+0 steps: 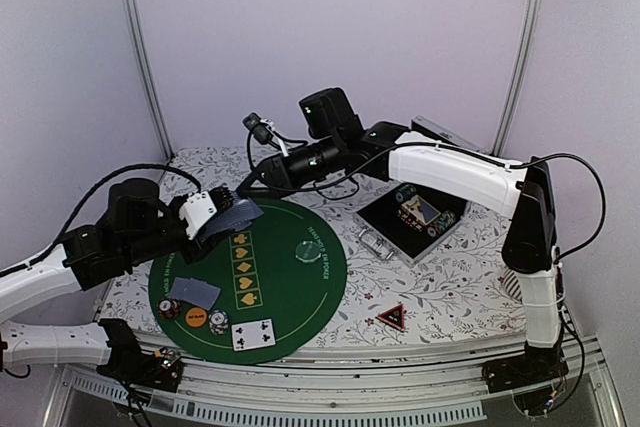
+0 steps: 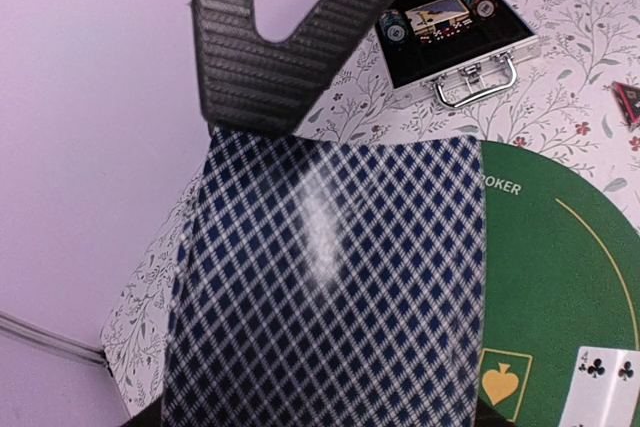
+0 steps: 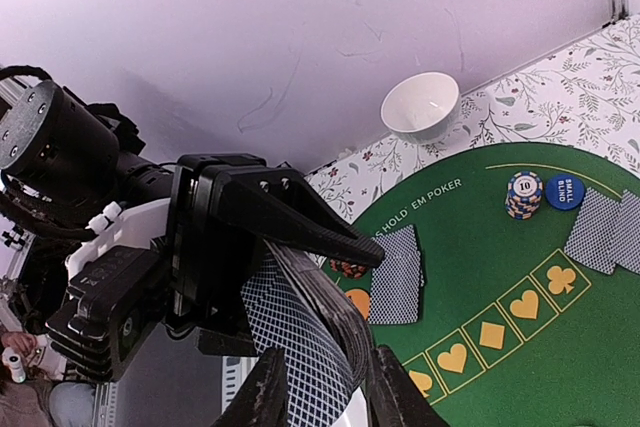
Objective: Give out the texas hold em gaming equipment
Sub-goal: Pick up the poker card from the face-down deck piles.
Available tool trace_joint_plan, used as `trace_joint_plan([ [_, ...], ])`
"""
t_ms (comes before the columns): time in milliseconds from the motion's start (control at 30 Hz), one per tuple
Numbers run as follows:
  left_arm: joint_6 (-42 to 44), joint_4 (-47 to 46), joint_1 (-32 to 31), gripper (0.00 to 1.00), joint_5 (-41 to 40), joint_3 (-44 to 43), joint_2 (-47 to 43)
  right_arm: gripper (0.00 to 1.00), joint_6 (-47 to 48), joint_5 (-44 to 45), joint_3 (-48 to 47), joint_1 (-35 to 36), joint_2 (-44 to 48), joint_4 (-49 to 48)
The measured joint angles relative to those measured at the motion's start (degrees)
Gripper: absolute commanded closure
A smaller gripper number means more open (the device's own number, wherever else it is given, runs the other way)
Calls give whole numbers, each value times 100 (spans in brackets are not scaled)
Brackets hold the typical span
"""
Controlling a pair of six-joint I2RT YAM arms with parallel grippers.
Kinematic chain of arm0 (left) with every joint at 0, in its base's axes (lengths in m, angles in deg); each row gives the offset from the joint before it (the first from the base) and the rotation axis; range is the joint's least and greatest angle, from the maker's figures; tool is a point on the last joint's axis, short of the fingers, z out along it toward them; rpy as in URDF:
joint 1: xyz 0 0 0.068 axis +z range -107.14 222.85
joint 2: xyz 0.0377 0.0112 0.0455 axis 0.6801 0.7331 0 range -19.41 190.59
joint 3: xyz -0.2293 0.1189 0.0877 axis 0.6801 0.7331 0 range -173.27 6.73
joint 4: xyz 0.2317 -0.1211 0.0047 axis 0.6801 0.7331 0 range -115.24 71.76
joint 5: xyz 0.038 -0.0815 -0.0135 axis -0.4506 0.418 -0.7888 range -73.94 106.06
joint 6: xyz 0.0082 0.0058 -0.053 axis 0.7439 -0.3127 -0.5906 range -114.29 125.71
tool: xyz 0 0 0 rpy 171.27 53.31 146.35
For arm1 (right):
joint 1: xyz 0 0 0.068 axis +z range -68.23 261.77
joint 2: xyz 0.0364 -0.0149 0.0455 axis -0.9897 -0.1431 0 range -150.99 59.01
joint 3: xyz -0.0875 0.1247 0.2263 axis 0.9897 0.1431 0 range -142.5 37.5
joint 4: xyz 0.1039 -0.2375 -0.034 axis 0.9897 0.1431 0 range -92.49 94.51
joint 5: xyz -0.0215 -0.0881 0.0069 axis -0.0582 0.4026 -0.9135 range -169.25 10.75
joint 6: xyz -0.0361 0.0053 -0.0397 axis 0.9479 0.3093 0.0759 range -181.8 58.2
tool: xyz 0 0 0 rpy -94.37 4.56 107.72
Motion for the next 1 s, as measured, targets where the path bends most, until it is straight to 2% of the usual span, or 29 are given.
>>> trace_joint_plan([
  [533, 0, -2, 0, 44, 0, 0, 0, 76, 15, -105, -50, -74, -149, 190],
  [633, 2, 0, 0, 44, 0, 0, 0, 82, 17, -201, -122, -70, -243, 197],
  [733, 2, 0, 0, 44, 0, 0, 4, 96, 17, -291, -162, -70, -278, 208],
  [1000, 2, 0, 0, 44, -11, 0, 24, 99, 20, -315, -181, -76, -271, 227],
])
